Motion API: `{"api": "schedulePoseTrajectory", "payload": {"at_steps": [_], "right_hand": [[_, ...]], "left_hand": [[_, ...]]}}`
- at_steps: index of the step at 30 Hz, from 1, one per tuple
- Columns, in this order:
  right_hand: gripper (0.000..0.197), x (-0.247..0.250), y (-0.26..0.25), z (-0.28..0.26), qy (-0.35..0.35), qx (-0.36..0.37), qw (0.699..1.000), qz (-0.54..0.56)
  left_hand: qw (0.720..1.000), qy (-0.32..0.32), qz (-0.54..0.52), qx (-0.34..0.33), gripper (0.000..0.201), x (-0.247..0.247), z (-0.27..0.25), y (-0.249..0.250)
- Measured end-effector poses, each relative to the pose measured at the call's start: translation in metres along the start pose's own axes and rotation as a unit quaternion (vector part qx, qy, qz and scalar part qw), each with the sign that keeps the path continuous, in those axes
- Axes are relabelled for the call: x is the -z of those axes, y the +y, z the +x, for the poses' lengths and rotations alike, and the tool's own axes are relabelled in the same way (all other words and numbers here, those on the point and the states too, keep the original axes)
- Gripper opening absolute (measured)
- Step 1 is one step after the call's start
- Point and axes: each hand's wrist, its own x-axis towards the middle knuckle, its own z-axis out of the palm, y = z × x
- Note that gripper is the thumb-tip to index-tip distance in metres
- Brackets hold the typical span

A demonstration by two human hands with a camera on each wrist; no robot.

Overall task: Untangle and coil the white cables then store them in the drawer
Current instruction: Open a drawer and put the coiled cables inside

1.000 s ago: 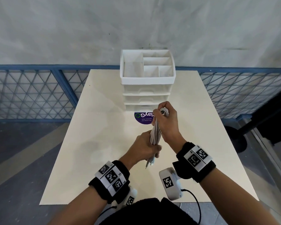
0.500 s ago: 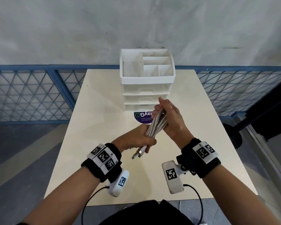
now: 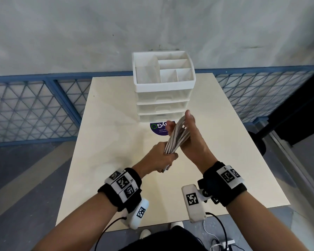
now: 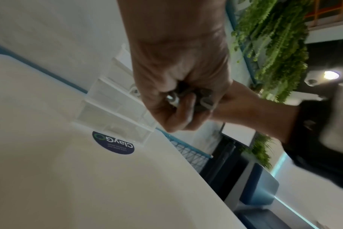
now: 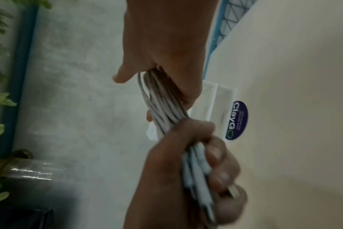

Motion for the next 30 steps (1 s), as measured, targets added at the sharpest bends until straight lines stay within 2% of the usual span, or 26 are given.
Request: {"api": "schedulePoseTrajectory", "payload": {"at_steps": [2,3,5,7,10,12,15,16,17,19,20,22,24,27,30], "right_hand": [[0.064,0.001,0.009,-0.003,-0.043,-0.041,0.997,-0.040],[0.060,0.002,0.012,-0.003,-0.045,-0.046,0.996,-0.057],[0.041,0.007,0.011,-0.001,-0.034,-0.043,0.996,-0.072],[0.031,0.015,0.006,0.005,-0.020,-0.049,0.996,-0.075],[0.030,0.033,-0.001,0.015,-0.009,-0.055,0.995,-0.079],[0.034,0.048,-0.006,0.026,0.004,-0.047,0.992,-0.119],[0.040,0.075,-0.018,0.045,0.022,-0.033,0.982,-0.182],[0.040,0.085,-0.023,0.053,0.024,-0.032,0.980,-0.194],[0.038,0.092,-0.028,0.059,0.024,-0.027,0.979,-0.202],[0.035,0.105,-0.037,0.075,0.017,-0.018,0.975,-0.220],[0.035,0.109,-0.040,0.081,0.014,-0.014,0.972,-0.236],[0.033,0.117,-0.046,0.096,0.005,-0.008,0.962,-0.273],[0.033,0.122,-0.052,0.110,-0.004,-0.007,0.957,-0.289],[0.036,0.122,-0.059,0.123,-0.015,-0.004,0.951,-0.310],[0.034,0.119,-0.066,0.132,-0.029,-0.006,0.946,-0.324]], "left_hand": [[0.999,-0.022,-0.037,0.009,0.020,0.001,0.006,0.001],[0.998,-0.034,-0.050,0.013,0.021,0.002,0.009,0.001],[0.996,-0.057,-0.061,0.025,0.021,-0.001,0.016,0.001],[0.996,-0.065,-0.038,0.038,0.020,-0.008,0.023,0.002],[0.996,-0.070,-0.030,0.052,0.015,-0.025,0.041,0.004],[0.992,-0.101,-0.046,0.060,0.012,-0.030,0.054,0.009],[0.988,-0.129,0.003,0.081,0.044,-0.023,0.083,0.008],[0.990,-0.109,0.011,0.092,0.050,-0.018,0.097,0.005],[0.992,-0.079,0.011,0.094,0.046,-0.013,0.108,0.003],[0.995,0.024,-0.022,0.094,0.019,-0.002,0.136,-0.001],[0.989,0.085,-0.062,0.102,0.015,0.002,0.150,-0.003],[0.962,0.180,-0.165,0.121,0.033,0.010,0.177,-0.004],[0.921,0.243,-0.277,0.123,0.049,0.014,0.197,-0.005],[0.853,0.296,-0.414,0.113,0.050,0.015,0.213,-0.009],[0.818,0.331,-0.460,0.099,0.043,0.013,0.218,-0.012]]}}
